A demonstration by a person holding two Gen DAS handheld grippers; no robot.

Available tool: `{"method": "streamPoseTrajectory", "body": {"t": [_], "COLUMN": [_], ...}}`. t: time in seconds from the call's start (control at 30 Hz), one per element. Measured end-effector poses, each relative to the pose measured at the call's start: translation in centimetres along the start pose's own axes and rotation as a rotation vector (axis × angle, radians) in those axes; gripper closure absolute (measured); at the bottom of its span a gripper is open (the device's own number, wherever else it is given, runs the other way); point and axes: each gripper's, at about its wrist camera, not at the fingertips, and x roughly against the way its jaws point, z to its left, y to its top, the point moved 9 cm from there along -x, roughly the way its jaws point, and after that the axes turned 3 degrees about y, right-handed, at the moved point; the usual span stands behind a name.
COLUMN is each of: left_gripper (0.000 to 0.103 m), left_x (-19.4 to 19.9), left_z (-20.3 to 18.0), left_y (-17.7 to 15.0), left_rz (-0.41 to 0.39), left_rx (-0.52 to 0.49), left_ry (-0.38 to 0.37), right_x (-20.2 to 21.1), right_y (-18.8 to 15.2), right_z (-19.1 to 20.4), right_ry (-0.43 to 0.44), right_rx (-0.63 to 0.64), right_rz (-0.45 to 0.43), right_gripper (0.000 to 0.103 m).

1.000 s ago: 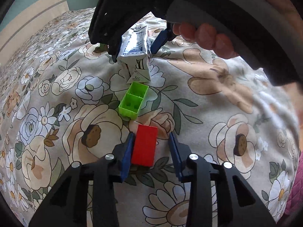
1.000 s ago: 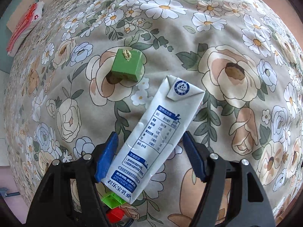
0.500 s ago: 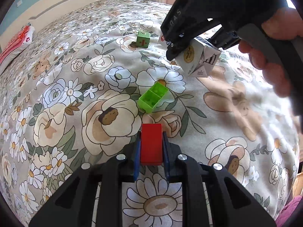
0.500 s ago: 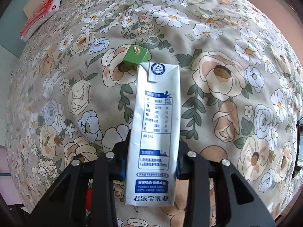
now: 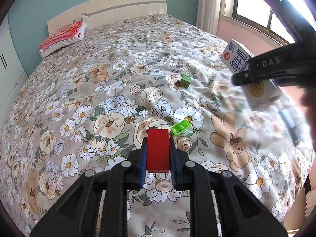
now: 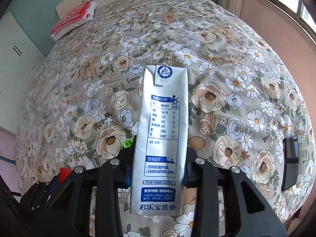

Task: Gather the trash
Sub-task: 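Carry the red block and milk carton with both tools to the wastebasket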

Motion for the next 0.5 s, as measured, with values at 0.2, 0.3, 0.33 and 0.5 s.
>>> {"method": "streamPoseTrajectory", "body": {"t": [0.2,0.3,0.33,0.5], "left_gripper": [0.081,0.081,0.081,0.081], "left_x": [7.3,10.5,11.4,16.7], "left_z": [0.4,0.2,0.2,0.2], "left_y": [1.7,1.7,1.6,1.0], "left_rz": [-0.064,-0.090,-0.093,-0.128], "left_rx": [0.060,0.083,0.094,0.137], "left_ry": [0.080,0.117,0.133,0.174], "right_x": [7.1,10.4,11.6,17.5], "right_y": [-0.8,-1.9,-2.3,-4.5], "right_z": [0.6,0.9,1.0,1.5], "right_ry": [0.040,0.051,0.054,0.078], "right_rx": [0.053,0.078,0.085,0.123], "right_rz": [-0.075,-0.106,-0.115,-0.166], "right_gripper": [0.066,0.066,0.066,0.066]}}
